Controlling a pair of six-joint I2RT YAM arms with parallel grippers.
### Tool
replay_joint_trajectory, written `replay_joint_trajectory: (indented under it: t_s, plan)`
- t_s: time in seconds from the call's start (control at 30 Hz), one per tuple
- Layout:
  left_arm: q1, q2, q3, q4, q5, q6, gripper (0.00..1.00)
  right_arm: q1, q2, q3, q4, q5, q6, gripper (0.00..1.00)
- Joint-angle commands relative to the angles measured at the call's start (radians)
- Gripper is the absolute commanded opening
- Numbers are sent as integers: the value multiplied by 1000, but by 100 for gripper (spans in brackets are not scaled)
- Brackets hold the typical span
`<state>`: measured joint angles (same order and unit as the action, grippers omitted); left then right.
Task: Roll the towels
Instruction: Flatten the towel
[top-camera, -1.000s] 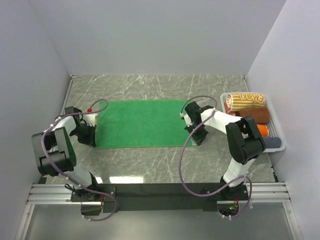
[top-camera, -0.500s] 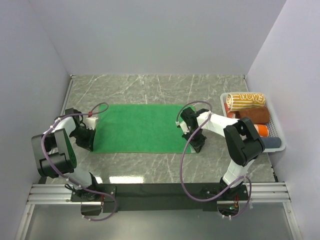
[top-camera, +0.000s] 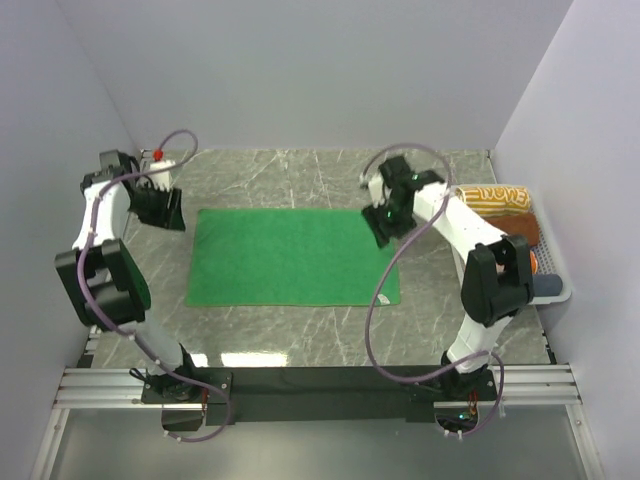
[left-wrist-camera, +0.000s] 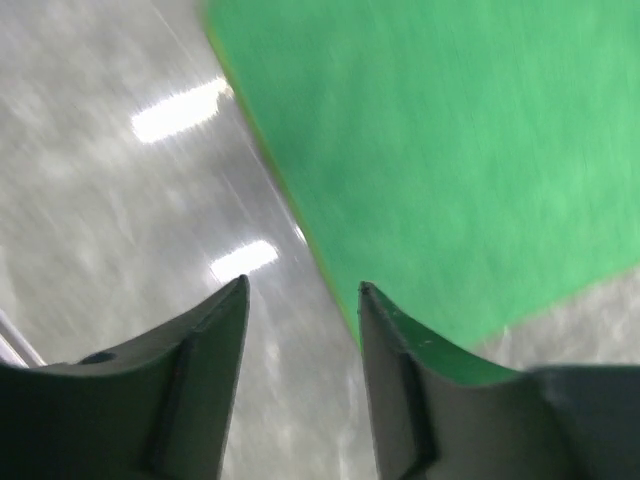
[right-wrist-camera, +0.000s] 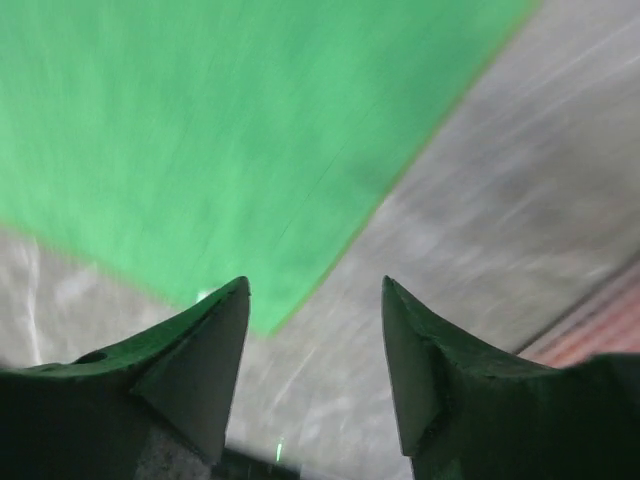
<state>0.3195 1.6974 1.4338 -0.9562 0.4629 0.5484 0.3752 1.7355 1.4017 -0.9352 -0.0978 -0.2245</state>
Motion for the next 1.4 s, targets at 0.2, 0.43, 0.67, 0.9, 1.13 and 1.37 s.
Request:
replay_joint_trajectory:
  t_s: [0.2,0.43,0.67,0.9,1.13,1.37]
  plan:
    - [3,294,287,255,123,-198,49,-160,338,502,29,-26,-6,47]
    - [-11,447,424,266,80,-226,49,-165,515,651,42,12,-15,44]
    - [-43,492,424,267,45,-194,49,-165,555,600,76,15,-29,40]
    - [-72,545,455,270,25,-189,54,-165,591,591,96,18,-33,37]
    - [-94,591,493,243,11,-182,57,-167,621,615,87,15,-47,34]
    - [-112,619,505,224,-6,-168,57,-165,662,674,18,15,-59,30]
